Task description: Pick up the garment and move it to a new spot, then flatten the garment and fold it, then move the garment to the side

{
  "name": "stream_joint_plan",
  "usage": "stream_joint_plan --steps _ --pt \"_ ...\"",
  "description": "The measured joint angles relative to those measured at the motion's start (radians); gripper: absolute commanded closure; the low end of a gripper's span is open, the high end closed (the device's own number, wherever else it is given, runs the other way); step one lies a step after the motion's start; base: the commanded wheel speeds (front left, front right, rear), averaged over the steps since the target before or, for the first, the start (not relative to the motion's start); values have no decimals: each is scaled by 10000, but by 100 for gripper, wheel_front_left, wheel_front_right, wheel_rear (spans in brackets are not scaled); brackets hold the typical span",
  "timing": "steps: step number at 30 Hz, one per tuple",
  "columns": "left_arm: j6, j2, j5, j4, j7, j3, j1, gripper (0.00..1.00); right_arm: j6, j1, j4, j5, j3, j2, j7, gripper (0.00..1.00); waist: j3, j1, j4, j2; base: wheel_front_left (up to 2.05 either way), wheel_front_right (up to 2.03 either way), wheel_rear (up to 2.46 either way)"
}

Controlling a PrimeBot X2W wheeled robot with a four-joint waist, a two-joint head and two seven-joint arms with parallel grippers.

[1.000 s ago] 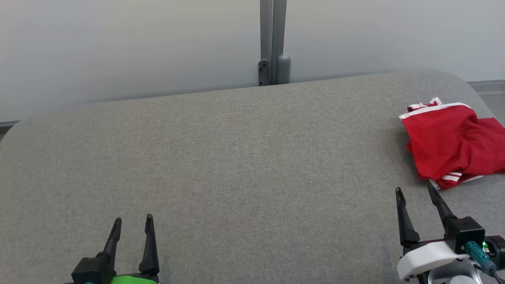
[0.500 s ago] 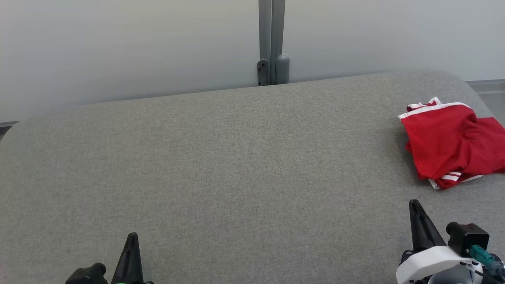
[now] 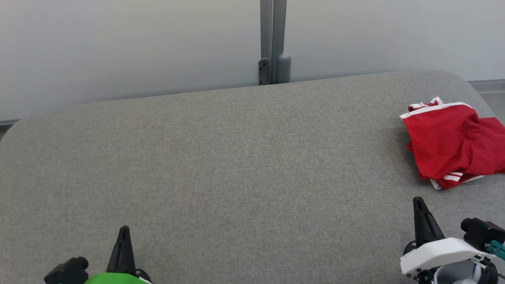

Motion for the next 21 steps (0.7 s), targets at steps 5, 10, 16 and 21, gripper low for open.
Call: stream_joint_plan --steps 5,10,16,21 --pt "-44 0 -738 -2 186 84 -128 100 0 -121 0 851 -8 -4 194 100 11 0 14 0 0 0 0" --pt "-50 0 -1415 -4 364 159 -253 100 0 -170 4 1687 -19 -4 389 100 20 0 28 0 0 0 0" --pt "-96 0 -2182 -12 602 267 -392 100 0 -318 8 2617 -36 -8 587 100 33 0 44 0 0 0 0" --pt "-128 0 -2794 -13 782 349 -502 100 -4 -352 17 3348 -52 -10 767 100 43 0 58 0 0 0 0"
